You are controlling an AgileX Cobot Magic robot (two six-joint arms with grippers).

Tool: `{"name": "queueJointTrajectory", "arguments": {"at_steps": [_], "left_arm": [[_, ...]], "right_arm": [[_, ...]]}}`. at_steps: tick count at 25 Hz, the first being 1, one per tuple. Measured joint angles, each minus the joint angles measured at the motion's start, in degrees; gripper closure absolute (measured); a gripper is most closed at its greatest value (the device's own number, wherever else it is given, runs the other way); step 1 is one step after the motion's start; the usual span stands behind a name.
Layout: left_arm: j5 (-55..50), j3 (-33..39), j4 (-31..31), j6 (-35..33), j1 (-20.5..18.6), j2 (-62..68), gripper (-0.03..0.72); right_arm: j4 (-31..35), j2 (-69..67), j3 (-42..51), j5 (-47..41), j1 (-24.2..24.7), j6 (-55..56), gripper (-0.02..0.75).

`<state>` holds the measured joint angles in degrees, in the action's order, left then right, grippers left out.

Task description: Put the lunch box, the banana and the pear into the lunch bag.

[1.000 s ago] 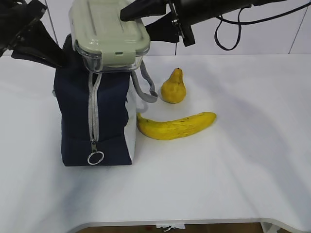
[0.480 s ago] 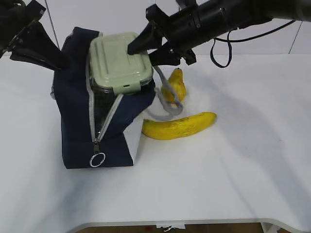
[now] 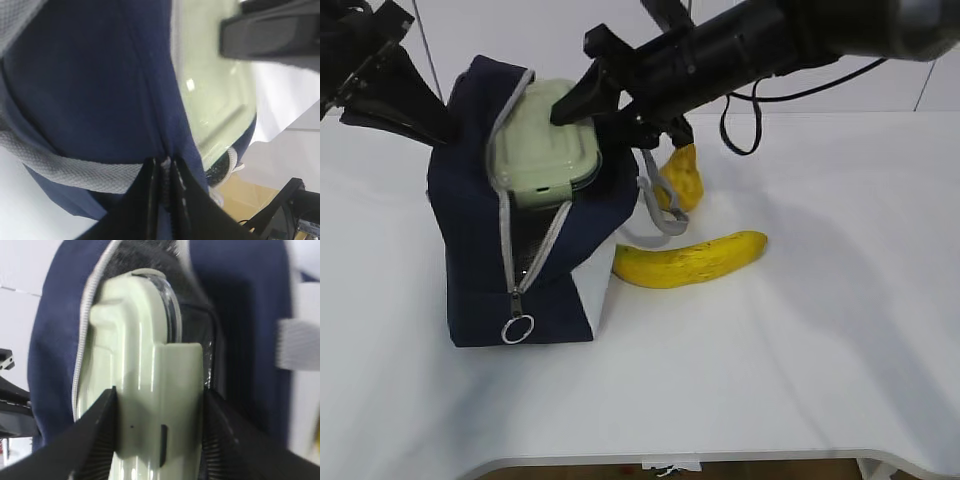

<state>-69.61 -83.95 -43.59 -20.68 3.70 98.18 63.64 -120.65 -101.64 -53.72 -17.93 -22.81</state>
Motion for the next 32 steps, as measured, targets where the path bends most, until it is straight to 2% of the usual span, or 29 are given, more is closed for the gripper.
{"name": "queueJointTrajectory", "arguments": {"at_steps": [7,18,32], "left_arm": [[0.0,0.0,0.0,0.0,0.0,0.0,0.675],[0.0,0.0,0.96,0.0,0.0,0.0,0.675],[0.0,0.0,2.02,-0.14,0.0,0.0,0.676]], "right_arm": [[1.78,-4.65,0.0,2.82,-2.41,-0.22,0.365],[4.04,-11.63,-1.12,5.92,-2.54,-0.22,0.365],[4.26,-13.57,-1.55,7.15,-2.54,-0.35,0.365]]}}
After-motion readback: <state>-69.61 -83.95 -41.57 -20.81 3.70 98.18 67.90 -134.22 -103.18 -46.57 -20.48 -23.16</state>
